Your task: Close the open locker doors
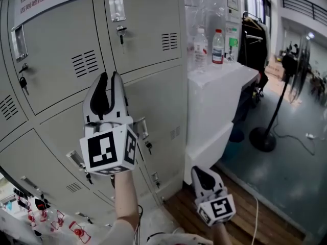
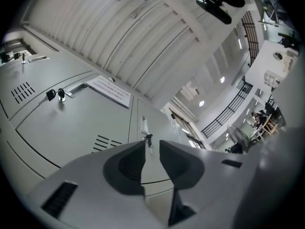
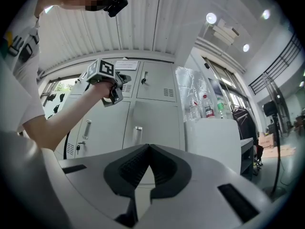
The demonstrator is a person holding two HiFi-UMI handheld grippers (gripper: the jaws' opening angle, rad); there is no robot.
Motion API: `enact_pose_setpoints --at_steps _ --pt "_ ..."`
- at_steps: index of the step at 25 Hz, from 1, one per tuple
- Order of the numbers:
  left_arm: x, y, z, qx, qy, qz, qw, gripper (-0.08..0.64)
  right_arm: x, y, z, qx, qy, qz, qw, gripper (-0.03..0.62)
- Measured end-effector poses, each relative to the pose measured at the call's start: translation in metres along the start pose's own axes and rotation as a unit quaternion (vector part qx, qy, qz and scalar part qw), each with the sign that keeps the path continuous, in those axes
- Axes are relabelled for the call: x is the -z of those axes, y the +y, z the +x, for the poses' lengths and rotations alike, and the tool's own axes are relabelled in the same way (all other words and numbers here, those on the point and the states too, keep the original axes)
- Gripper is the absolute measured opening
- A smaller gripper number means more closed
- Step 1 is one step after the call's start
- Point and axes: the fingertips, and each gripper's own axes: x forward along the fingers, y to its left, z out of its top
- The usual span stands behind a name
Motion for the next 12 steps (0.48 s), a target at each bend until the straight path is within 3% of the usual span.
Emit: enact_pose_setpoints --at_steps 8,12 --pt "-0.018 -0.045 -0.063 0.045 -0.048 -0.006 0.9978 0.070 -0.022 0.025 0.000 -0.039 -0.025 -0.010 0.999 0.005" --pt "0.002 -0.062 -0.098 0.055 -0.026 -0.030 0.9977 0.014 -0.025 0.032 0.000 -0.045 -0.026 -0.023 0.998 0.005"
